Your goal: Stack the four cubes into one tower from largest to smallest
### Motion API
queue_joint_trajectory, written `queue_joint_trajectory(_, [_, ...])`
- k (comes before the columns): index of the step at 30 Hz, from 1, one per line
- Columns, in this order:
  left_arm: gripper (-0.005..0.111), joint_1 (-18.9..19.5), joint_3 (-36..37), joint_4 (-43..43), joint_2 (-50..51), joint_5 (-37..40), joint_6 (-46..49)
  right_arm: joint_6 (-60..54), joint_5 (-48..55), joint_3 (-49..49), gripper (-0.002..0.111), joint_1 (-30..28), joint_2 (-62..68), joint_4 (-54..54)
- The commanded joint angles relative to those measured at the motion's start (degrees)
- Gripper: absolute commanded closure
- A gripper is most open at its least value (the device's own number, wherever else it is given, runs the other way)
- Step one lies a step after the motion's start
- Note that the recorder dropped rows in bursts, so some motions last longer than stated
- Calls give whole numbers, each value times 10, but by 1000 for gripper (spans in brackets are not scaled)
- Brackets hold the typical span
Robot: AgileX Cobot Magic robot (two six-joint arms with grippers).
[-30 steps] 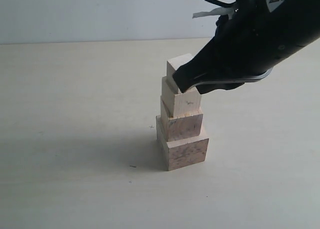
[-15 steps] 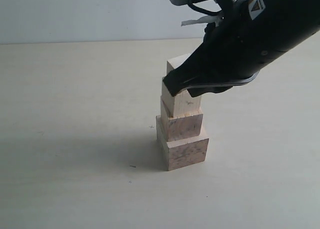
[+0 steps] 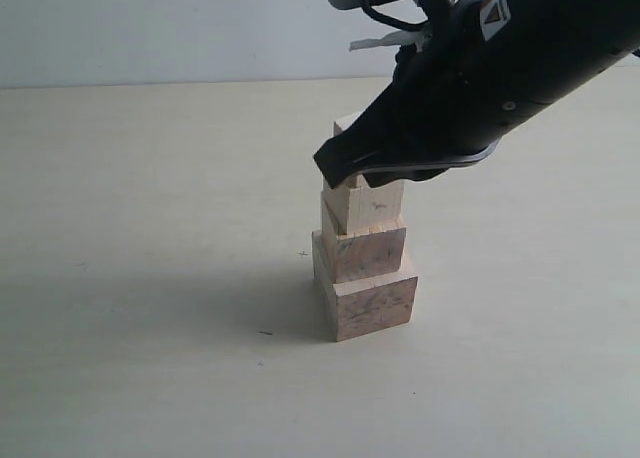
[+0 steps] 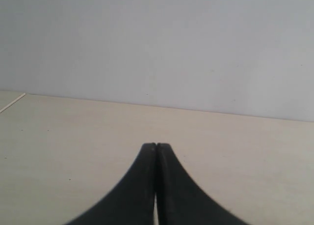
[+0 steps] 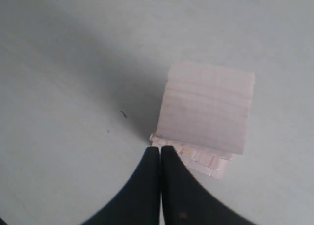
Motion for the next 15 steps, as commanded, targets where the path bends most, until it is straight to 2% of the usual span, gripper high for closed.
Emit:
queue_joint_trajectory(1, [107, -4, 2, -3, -4, 0, -1, -5, -16, 3, 108, 1, 1, -4])
queue_joint_trajectory(15, [107, -4, 2, -3, -4, 0, -1, -5, -7, 3, 108, 1, -4, -7])
